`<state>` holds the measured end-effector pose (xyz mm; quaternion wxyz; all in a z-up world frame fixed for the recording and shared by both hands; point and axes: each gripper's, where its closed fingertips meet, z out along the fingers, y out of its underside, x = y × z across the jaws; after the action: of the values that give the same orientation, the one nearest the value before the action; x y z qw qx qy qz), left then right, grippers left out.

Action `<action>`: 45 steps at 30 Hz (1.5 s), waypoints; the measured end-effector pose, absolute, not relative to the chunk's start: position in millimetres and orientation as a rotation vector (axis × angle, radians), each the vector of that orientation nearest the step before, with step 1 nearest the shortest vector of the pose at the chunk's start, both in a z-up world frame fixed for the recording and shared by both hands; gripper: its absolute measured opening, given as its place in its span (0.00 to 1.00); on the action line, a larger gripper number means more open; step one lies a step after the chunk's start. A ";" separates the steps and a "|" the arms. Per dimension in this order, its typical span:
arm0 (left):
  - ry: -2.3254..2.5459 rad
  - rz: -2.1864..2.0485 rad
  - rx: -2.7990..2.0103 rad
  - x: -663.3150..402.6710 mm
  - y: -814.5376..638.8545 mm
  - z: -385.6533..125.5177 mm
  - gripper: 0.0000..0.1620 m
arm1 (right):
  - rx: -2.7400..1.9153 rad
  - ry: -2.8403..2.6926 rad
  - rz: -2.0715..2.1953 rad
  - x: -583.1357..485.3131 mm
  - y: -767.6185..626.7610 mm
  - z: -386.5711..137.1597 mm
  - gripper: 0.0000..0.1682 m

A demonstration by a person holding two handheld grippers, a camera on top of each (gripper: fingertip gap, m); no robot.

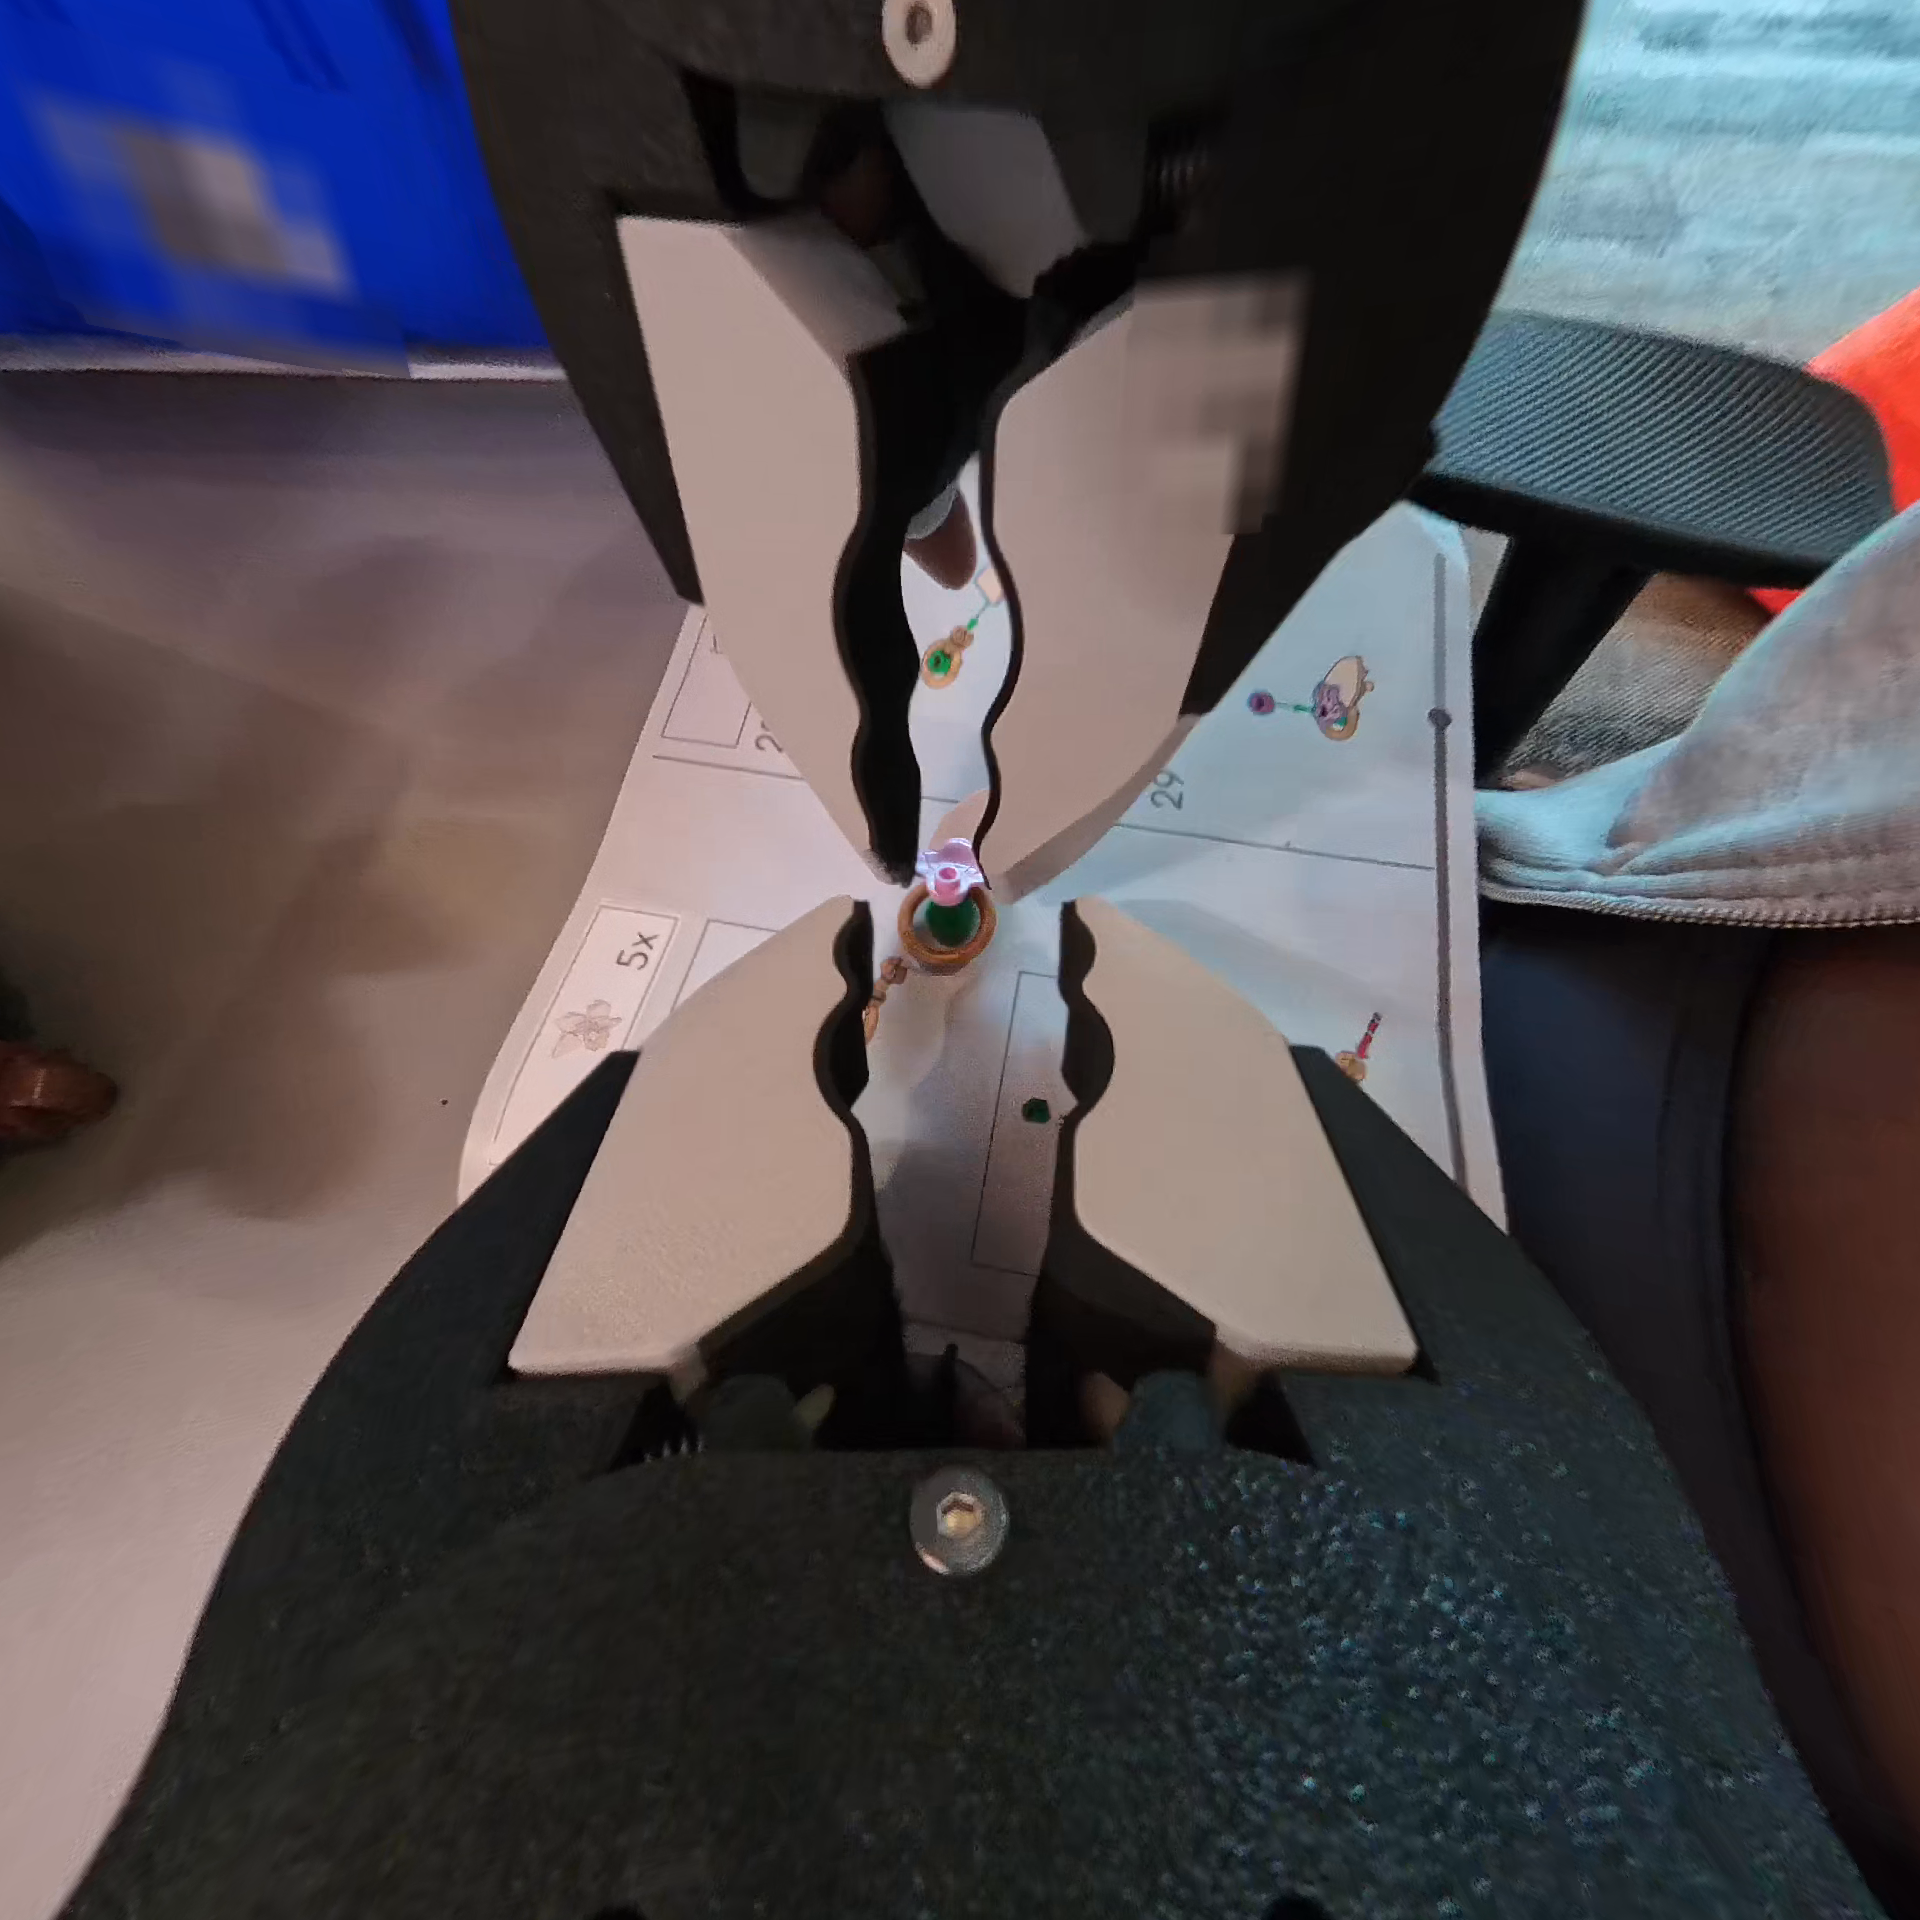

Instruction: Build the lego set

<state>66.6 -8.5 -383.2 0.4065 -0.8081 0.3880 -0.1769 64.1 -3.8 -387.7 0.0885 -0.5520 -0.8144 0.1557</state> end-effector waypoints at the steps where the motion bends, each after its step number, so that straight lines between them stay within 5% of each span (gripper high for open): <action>1: 0.964 -0.479 -2.023 65.9 -10.0 -379.6 0.22 | -1.646 -2.423 0.464 64.0 -3.3 -387.6 0.08; 6: 0.882 -0.572 -1.952 48.8 -15.1 -360.3 0.22 | -1.640 -2.434 0.468 61.8 -5.5 -384.6 0.08; 11: 0.718 -0.716 -1.832 21.6 -19.2 -326.6 0.03 | -1.630 -2.471 0.413 59.5 -8.5 -384.9 0.08; 21: 0.819 -0.688 -2.021 32.4 -24.9 -365.7 0.03 | -1.636 -2.519 0.293 61.2 -8.6 -388.2 0.08; 45: 0.846 -0.670 -2.039 34.2 -25.7 -367.8 0.03 | -1.637 -2.560 0.196 61.5 -8.1 -391.3 0.08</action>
<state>34.2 -25.7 -367.8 0.4055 -0.8079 0.3354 -0.2654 61.5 -8.1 -391.3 0.0482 -0.5369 -0.8398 0.0641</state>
